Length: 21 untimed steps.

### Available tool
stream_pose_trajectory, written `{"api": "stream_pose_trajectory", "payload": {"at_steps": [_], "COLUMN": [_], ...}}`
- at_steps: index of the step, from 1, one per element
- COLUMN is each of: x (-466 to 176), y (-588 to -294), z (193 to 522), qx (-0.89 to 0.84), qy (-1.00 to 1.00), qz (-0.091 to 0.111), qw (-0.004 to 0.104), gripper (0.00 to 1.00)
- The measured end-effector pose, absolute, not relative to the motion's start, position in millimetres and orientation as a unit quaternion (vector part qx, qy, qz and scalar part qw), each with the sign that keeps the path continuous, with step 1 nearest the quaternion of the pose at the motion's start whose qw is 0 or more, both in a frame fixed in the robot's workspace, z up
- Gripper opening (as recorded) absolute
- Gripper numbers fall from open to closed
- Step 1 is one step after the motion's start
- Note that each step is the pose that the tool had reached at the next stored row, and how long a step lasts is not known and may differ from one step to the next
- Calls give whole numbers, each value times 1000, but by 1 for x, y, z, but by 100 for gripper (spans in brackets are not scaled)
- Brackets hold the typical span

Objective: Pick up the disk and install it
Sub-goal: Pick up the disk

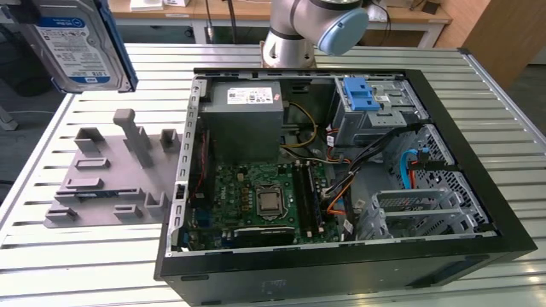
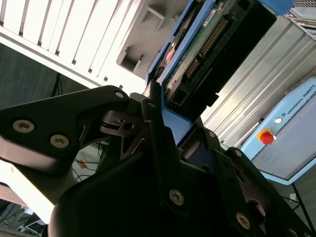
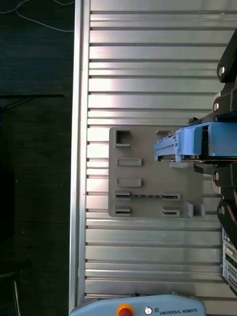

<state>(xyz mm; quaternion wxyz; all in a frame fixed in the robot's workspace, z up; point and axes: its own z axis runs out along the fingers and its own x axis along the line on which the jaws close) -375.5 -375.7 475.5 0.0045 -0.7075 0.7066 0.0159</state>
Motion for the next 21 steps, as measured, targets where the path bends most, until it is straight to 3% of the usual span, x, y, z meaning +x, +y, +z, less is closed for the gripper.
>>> {"api": "stream_pose_trajectory", "payload": {"at_steps": [21], "x": [-359], "y": [-379], "z": [479], "qx": [-707], "qy": [707], "qz": [16], "qw": [5], "gripper": [36]}}
